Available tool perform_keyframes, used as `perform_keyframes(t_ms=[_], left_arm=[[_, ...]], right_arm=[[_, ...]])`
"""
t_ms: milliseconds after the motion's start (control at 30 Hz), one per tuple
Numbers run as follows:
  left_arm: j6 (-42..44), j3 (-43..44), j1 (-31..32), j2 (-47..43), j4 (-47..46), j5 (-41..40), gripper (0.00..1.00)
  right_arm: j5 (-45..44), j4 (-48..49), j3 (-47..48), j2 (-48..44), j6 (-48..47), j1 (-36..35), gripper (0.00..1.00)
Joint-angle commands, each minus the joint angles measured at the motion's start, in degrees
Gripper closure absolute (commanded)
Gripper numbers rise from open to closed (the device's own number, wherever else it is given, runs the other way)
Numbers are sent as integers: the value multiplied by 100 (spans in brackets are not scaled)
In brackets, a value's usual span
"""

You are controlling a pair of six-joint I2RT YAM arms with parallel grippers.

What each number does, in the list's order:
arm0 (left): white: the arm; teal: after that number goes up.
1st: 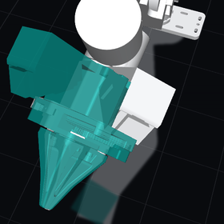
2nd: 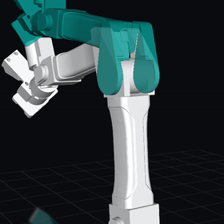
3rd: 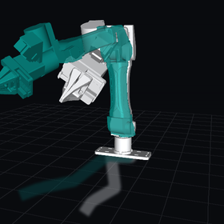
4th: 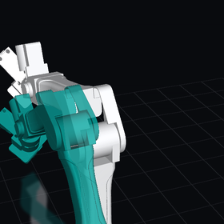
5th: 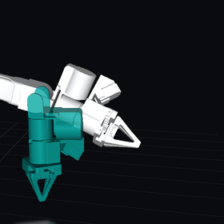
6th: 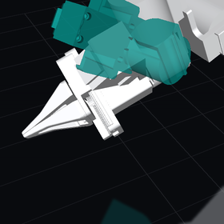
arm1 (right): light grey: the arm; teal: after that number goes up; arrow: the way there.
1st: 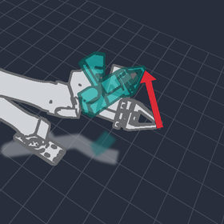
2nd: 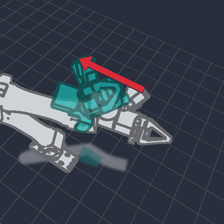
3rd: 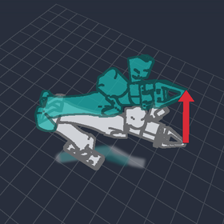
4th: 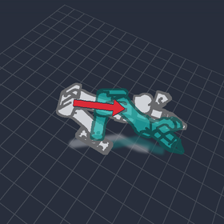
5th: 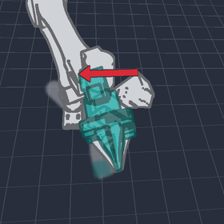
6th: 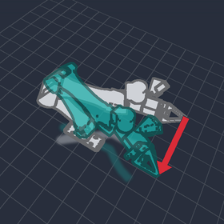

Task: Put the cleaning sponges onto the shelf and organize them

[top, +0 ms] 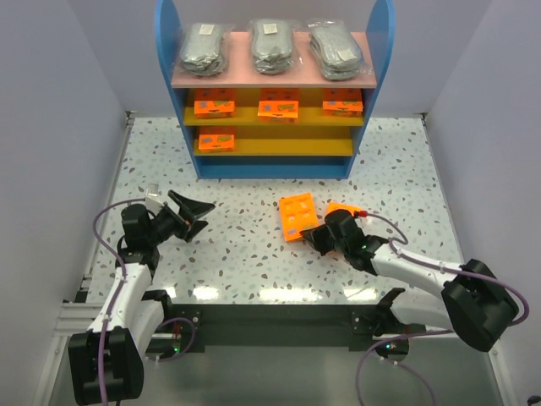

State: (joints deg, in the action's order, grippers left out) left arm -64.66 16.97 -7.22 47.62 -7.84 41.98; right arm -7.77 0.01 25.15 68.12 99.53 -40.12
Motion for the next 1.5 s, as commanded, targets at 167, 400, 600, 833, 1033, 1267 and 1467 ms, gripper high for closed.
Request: perform_keyframes(t_ms=[167,400,600,833,1033,1267,1467], left_arm=[[235,-185,-42,-130,72,267,0],[235,-308,-42,-156,45,346,0],[235,-396,-42,-209,37,381,0],[244,-484,-33,-262,63,504,0],[244,-537,-42,-288,72,557,0],[261,-502,-42,-279,124,619,0],[253,-476,-42,-235,133,663,0]], right_arm=[[117,-713,166,-1010,-231,-31,100],[583,-458,516,-1898,-539,-40,100],[760,446,1070,-1627,-899,-22,100],[918,1878,1510,-862,-1207,-14,100],[883,2493,1959,-63,-1278,109,100],[882,2899,2275,667,-1164,574,100],[865,3505,2503,1528,-988,882,100]])
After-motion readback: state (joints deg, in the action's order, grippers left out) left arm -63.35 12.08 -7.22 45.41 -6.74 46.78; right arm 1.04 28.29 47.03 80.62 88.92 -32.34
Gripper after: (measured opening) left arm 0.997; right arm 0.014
